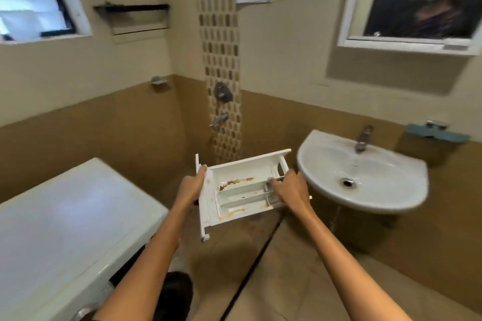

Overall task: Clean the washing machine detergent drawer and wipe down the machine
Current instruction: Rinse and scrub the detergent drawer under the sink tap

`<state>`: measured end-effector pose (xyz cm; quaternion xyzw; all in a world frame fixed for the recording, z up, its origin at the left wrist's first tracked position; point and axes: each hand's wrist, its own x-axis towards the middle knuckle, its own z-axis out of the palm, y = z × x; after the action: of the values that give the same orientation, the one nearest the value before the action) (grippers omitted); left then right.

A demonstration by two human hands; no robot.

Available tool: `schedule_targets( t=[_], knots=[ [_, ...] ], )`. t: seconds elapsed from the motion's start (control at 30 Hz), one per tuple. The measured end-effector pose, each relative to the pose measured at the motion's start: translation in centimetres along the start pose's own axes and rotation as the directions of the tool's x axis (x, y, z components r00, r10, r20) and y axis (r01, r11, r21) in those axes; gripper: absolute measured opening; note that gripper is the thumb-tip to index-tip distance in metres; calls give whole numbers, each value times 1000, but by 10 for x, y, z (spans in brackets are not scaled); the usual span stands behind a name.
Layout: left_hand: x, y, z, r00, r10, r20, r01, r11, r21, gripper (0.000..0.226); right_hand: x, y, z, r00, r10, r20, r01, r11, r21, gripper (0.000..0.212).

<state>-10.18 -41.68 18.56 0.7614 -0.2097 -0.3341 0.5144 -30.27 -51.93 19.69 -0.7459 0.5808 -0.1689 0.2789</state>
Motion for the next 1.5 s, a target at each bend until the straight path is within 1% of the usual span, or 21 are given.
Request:
schedule_targets(
  t=[0.13, 0.23, 0.37, 0.47, 0.57, 0.7, 0.8, 0.83, 0.9, 0.93, 0.97, 1.03, 1.13, 1.23, 1.27, 1.37, 1.5],
  knots=[
    [32, 32, 89, 994, 9, 111, -5, 999, -33, 76, 42, 55, -45, 992, 115, -45, -113, 992, 51, 55],
    [49, 56, 157, 983, 36, 179, -38, 999, 4, 85, 70, 94, -74, 977, 192, -96, -185, 980, 75, 55],
    [68, 87, 239, 957, 90, 276, -108, 993, 52, 76, 105, 140, -107, 948, 275, -163, -262, 960, 93, 56],
    [83, 103, 291, 916, 140, 376, -172, 984, 54, 62, 131, 175, -123, 921, 343, -186, -329, 939, 102, 56],
    [105, 113, 341, 857, 158, 490, -218, 974, 67, 65, 163, 208, -132, 897, 393, -201, -377, 919, 114, 55],
    [148, 111, 404, 809, 143, 570, -223, 972, 72, 74, 208, 247, -134, 866, 443, -233, -426, 897, 121, 51],
    [174, 111, 439, 760, 124, 638, -209, 976, 60, 65, 240, 268, -129, 837, 493, -238, -472, 870, 141, 50],
    [184, 110, 449, 741, 111, 662, -201, 978, 60, 68, 250, 274, -127, 825, 515, -233, -493, 857, 147, 51],
    [211, 102, 475, 722, 91, 685, -194, 978, 75, 92, 269, 284, -122, 799, 561, -217, -535, 828, 167, 50],
    [224, 96, 485, 709, 88, 700, -194, 978, 73, 101, 275, 289, -119, 792, 572, -213, -544, 820, 181, 47],
    [245, 84, 503, 699, 73, 711, -182, 980, 77, 99, 283, 293, -116, 783, 586, -208, -552, 810, 200, 45],
    [270, 70, 526, 674, 55, 737, -161, 984, 73, 88, 297, 301, -109, 764, 615, -198, -572, 786, 233, 41],
    [276, 66, 535, 695, 20, 719, -175, 974, 143, 89, 309, 311, -99, 747, 637, -189, -590, 767, 253, 37],
    [267, 80, 534, 713, 0, 701, -166, 972, 169, 68, 318, 321, -92, 743, 642, -189, -587, 760, 277, 29],
    [264, 85, 535, 720, 12, 693, -187, 966, 178, 62, 320, 326, -90, 744, 639, -195, -581, 763, 283, 28],
    [264, 81, 543, 761, 28, 648, -192, 964, 184, 47, 329, 336, -88, 749, 638, -180, -583, 763, 279, 27],
    [266, 67, 555, 820, 89, 565, -225, 958, 176, 41, 344, 350, -90, 758, 632, -160, -577, 764, 288, 25]
  ],
)
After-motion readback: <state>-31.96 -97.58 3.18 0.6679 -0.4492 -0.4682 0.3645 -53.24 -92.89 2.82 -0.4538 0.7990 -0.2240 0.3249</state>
